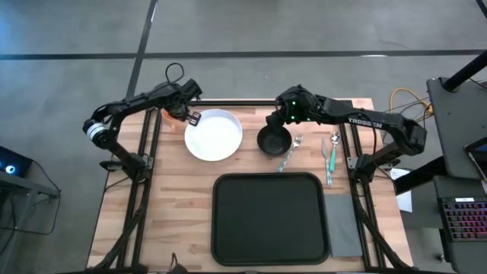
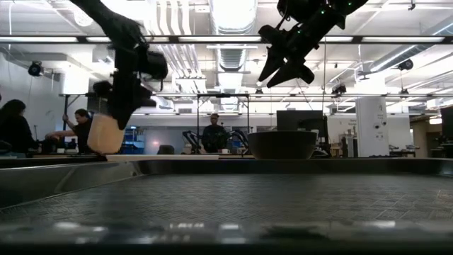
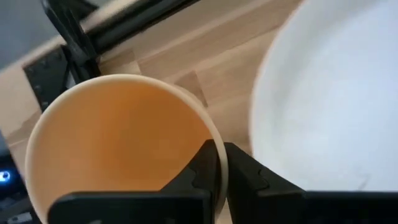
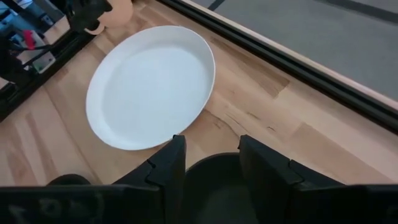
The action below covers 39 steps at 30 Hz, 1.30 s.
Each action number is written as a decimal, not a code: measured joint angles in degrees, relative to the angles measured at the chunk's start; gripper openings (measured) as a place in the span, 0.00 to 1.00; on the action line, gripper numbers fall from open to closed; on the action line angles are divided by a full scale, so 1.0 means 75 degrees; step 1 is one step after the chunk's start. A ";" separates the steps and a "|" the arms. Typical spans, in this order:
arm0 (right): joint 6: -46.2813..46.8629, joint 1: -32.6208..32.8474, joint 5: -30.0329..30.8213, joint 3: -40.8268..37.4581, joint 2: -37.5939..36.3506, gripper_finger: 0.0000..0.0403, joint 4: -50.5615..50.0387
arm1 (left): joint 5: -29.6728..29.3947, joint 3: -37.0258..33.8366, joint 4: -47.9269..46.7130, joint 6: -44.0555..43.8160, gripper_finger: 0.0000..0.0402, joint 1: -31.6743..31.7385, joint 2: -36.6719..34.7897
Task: Set up tray
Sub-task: Put the yellow cup to the top left of the black serving tray
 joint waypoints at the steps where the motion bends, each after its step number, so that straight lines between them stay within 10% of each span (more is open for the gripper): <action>1: -0.0004 0.0014 0.0001 0.0003 -0.0021 0.33 0.0006 | 0.0002 0.0135 -0.0127 -0.0013 0.00 -0.0173 -0.0103; 11: -0.0202 0.0012 0.0002 0.0003 -0.0038 0.32 -0.0005 | 0.0794 0.0702 -0.0301 0.2416 0.00 -0.3993 -0.1682; 20: -0.0491 0.0009 0.0004 0.0003 -0.0041 0.31 -0.0124 | 0.0903 0.0407 -0.0398 0.2070 0.00 -0.7618 -0.1565; 39: -0.0922 0.0117 -0.0389 0.0003 -0.0247 0.27 -0.1208 | 0.1002 0.0656 0.0779 0.3898 0.00 -0.8377 -0.0096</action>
